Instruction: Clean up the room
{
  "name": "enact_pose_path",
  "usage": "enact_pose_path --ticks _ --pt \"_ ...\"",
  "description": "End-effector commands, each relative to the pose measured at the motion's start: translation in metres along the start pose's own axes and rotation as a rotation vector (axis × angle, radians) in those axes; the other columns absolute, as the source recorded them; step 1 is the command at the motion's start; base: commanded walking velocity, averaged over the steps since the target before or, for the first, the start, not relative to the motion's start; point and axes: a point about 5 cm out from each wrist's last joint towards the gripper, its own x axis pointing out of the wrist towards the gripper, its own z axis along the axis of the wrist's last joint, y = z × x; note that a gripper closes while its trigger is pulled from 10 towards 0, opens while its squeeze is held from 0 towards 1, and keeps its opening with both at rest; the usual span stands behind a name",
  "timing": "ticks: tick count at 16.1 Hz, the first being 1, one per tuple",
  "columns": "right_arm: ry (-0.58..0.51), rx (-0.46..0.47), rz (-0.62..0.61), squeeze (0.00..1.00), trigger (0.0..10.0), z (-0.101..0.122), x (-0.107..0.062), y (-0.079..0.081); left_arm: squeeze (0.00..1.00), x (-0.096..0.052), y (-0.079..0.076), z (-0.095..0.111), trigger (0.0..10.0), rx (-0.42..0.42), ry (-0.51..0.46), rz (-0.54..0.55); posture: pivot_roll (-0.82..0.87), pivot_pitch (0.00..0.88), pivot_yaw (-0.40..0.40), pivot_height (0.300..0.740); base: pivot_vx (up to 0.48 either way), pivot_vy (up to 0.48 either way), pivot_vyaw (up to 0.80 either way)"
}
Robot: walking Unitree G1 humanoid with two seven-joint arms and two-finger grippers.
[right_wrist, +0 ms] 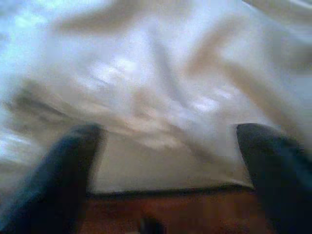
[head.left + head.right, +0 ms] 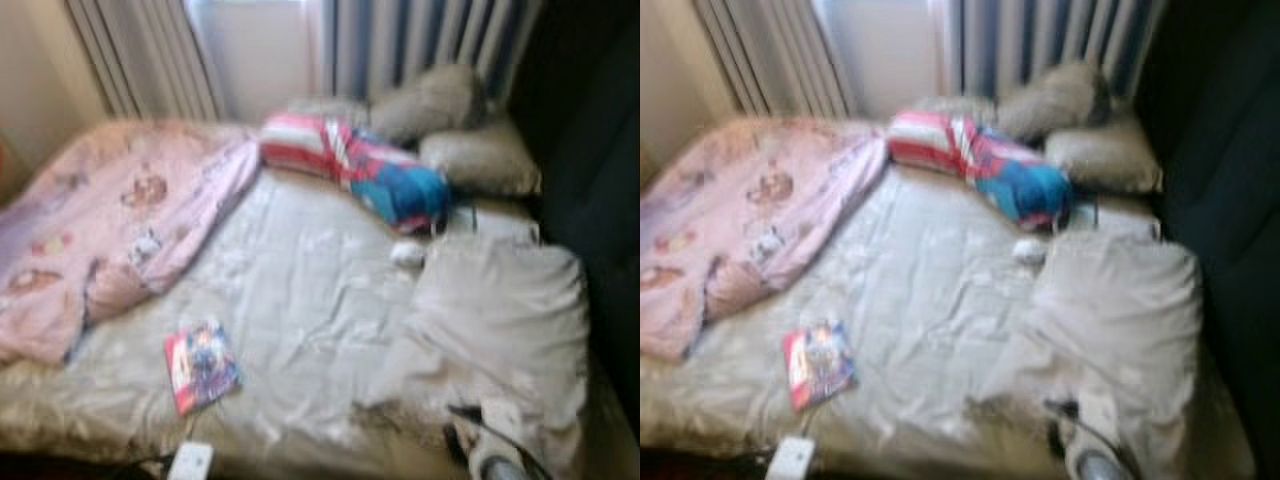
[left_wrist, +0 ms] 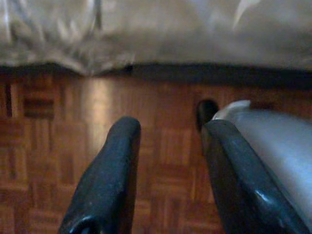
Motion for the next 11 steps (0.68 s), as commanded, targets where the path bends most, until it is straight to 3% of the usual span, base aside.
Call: enact_pose_path --ticks 1,10,11 --pt "0.040 0.015 -0.023 0.00 10.0 -0.0114 -0.0031 -0.0074 0.00 0.0008 -0.0053 0.0042 10.0 -0.003 -0.019 -0.014 0.00 0.001 0.025 0.740 0.000 0.000 0.00" --pt "0.036 0.010 -0.024 0.00 10.0 -0.0135 -0.0038 -0.0070 0.00 0.0002 -0.0044 0.0014 10.0 0.031 -0.014 -0.018 -0.01 0.000 0.029 0.740 0.000 0.000 0.00" --pt "0.038 0.013 -0.025 0.00 10.0 -0.0142 -0.0040 -0.0069 0.00 0.0002 -0.0047 0.0013 10.0 0.047 -0.013 -0.020 -0.01 0.000 0.030 0.740 0.000 -0.480 0.00"
